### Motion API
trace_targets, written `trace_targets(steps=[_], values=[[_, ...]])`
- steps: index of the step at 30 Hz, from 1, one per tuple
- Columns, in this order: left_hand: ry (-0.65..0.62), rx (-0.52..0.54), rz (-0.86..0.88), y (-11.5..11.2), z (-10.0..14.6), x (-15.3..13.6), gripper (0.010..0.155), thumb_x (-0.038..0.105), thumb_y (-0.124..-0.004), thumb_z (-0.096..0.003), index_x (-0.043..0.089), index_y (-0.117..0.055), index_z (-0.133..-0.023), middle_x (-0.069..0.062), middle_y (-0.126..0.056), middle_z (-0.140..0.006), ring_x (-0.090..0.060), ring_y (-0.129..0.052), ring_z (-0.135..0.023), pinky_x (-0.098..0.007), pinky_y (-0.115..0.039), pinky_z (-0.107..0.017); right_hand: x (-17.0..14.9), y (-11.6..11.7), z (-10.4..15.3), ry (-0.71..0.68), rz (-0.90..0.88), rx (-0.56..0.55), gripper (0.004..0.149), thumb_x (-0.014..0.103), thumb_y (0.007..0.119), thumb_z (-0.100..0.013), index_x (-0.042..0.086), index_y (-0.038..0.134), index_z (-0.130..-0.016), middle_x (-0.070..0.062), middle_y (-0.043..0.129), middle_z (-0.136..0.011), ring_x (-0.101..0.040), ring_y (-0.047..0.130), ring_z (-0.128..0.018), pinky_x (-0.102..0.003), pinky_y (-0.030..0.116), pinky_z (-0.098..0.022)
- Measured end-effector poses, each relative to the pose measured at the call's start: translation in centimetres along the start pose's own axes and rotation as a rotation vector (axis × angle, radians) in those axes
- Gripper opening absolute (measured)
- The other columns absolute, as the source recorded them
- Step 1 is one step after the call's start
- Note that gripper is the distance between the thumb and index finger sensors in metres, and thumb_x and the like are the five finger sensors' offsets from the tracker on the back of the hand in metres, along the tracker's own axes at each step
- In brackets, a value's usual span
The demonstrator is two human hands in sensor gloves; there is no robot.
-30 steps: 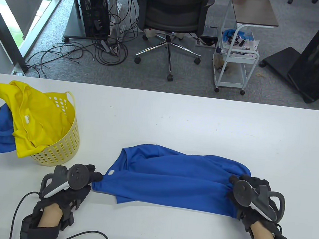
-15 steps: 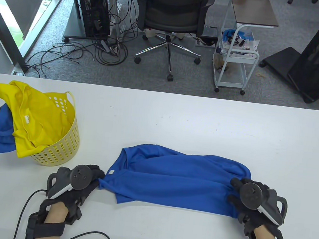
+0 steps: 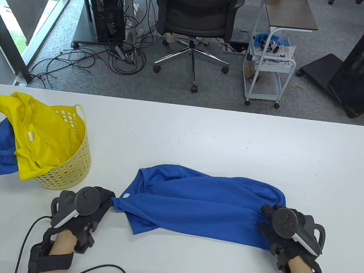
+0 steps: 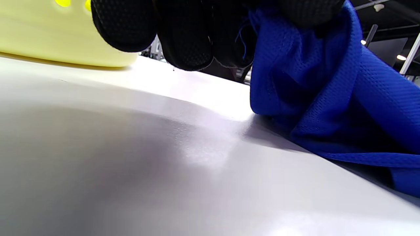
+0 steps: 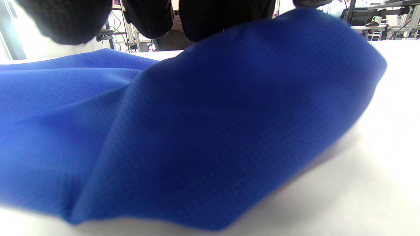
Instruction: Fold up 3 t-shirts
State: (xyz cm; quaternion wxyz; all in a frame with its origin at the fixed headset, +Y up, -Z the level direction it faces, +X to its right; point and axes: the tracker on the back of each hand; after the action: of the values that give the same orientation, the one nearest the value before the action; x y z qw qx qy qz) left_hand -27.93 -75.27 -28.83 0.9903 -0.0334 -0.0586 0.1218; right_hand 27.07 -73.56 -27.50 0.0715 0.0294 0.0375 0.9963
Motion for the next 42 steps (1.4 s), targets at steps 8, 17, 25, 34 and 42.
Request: trace_targets(steps=[8, 17, 25, 34, 42], values=[[-0.001, -0.006, 0.035, 1.1, -0.1, 2.2, 0.043, 0.048, -0.054, -0.0451, 0.03, -0.07, -0.081, 0.002, -0.076, -0.073, -0.019, -0.077, -0.065, -0.039, -0.073, -0.055, 0.1, -0.6, 0.2, -0.018, -0.036, -0.021, 0.061, 0.047, 0.079, -0.041, 0.027, 0.064, -0.096, -0.012, 0.063, -0.103, -0.043, 0.064, -0.091, -0.07, 0.045, -0.069], [-0.046, 0.116, 0.123, 10.8, -1.6, 8.5, 0.043, 0.047, -0.055, -0.0455, 0.03, -0.071, -0.081, 0.001, -0.076, -0.075, -0.02, -0.076, -0.069, -0.041, -0.072, -0.057, 0.0, -0.7, 0.1, -0.027, -0.072, -0.03, 0.061, 0.047, 0.078, -0.041, 0.027, 0.064, -0.096, -0.012, 0.065, -0.102, -0.043, 0.066, -0.09, -0.069, 0.046, -0.069], [-0.036, 0.17, -0.064, 19.5, -2.7, 15.0, 0.043, 0.048, -0.06, -0.0456, 0.03, -0.074, -0.082, 0.001, -0.08, -0.076, -0.021, -0.078, -0.071, -0.043, -0.073, -0.059, 1.5, -1.4, 0.5, -0.111, -0.078, -0.087, 0.054, 0.045, 0.081, -0.04, 0.024, 0.074, -0.09, -0.009, 0.076, -0.093, -0.04, 0.074, -0.084, -0.068, 0.05, -0.067], [0.02, 0.204, -0.076, 22.6, -3.3, 17.0, 0.043, 0.047, -0.06, -0.0458, 0.03, -0.075, -0.082, 0.001, -0.08, -0.076, -0.021, -0.078, -0.072, -0.043, -0.073, -0.059, 3.5, 0.8, 0.2, -0.237, 0.037, 0.101, 0.065, 0.051, 0.085, -0.036, 0.026, 0.068, -0.094, -0.01, 0.066, -0.101, -0.042, 0.064, -0.091, -0.071, 0.044, -0.069], [0.051, 0.198, -0.113, 22.8, -3.1, 15.6, 0.043, 0.047, -0.06, -0.0461, 0.03, -0.074, -0.082, 0.001, -0.08, -0.077, -0.021, -0.079, -0.072, -0.043, -0.074, -0.059, 5.6, 3.2, -0.7, -0.246, 0.272, 0.092, 0.05, 0.041, 0.087, -0.039, 0.034, 0.071, -0.086, -0.006, 0.068, -0.097, -0.041, 0.069, -0.089, -0.069, 0.047, -0.069]])
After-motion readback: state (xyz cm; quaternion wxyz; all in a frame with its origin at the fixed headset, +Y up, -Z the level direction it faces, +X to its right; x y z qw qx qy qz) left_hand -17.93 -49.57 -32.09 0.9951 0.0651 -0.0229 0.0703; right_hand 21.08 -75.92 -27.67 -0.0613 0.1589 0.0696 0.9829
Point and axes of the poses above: the tracker on the back of each hand, its own x axis roughly to the thumb side, its own z axis roughly from the fingertips to the wrist, y = z × x
